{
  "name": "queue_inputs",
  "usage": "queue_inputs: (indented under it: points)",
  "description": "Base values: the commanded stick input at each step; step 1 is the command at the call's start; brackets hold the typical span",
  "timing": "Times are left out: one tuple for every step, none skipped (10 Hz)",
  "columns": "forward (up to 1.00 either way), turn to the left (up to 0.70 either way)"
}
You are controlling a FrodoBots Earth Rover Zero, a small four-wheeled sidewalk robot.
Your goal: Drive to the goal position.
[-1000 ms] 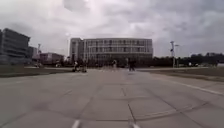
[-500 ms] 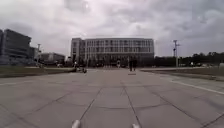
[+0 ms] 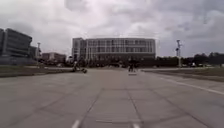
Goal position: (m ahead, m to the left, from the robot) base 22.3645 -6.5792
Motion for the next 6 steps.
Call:
queue_inputs:
  points:
    - [0.85, 0.0]
    - [0.85, 0.0]
    - [0.85, 0.0]
    - [0.85, 0.0]
    - [0.85, 0.0]
    - [0.85, 0.0]
